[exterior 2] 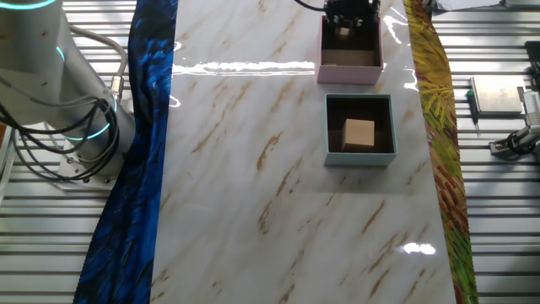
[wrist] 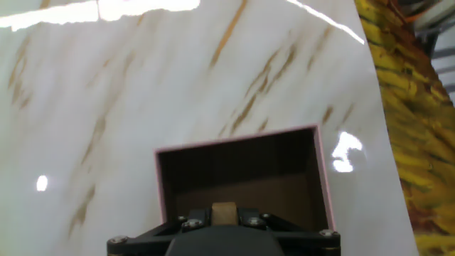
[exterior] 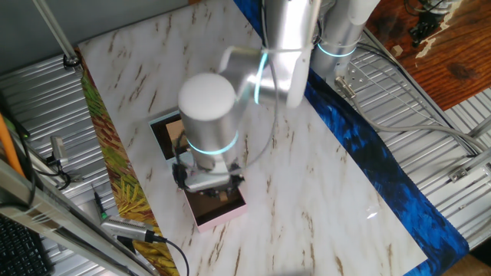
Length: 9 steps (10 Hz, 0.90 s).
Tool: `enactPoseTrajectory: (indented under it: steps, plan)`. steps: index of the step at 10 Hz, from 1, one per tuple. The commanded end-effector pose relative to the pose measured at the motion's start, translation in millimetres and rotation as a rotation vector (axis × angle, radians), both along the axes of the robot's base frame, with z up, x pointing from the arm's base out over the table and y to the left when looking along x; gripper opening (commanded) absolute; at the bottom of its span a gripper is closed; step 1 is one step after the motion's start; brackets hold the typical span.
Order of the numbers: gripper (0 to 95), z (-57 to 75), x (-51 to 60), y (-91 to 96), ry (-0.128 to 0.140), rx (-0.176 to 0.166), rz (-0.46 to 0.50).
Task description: Move an object from one box to another
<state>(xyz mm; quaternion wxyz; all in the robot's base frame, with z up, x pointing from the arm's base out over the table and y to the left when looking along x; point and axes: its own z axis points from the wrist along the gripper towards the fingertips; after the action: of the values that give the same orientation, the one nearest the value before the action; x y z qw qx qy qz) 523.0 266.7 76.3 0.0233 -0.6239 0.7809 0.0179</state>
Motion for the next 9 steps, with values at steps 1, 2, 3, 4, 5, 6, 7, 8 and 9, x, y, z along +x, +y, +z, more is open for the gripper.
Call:
enactPoseTrajectory:
  steps: [1,2,3,4,5,6,7,8,9]
  plan:
    - [0.0,-7.4,-3.8,8.6,-0.008,-0.008,0.002]
    - [0.0,-10.8,-6.2,11.0,-0.008,-0.008,-0.002]
    - [0.0,-14.9,-8.1,11.2,-0.009,-0.009,0.011]
    - [0.0,-16.8,-8.5,10.9,-0.009,-0.008,0.015]
    - [0.0,-20.4,-8.7,10.6,-0.009,-0.007,0.015]
    - [19.0,-21.4,-8.6,10.6,-0.009,-0.006,0.024]
    - [19.0,-22.0,-8.7,10.5,-0.01,0.0,0.034]
    - [38.0,-22.0,-8.7,10.5,-0.011,0.003,0.039]
    - [38.0,-22.0,-8.7,10.5,-0.009,0.005,0.037]
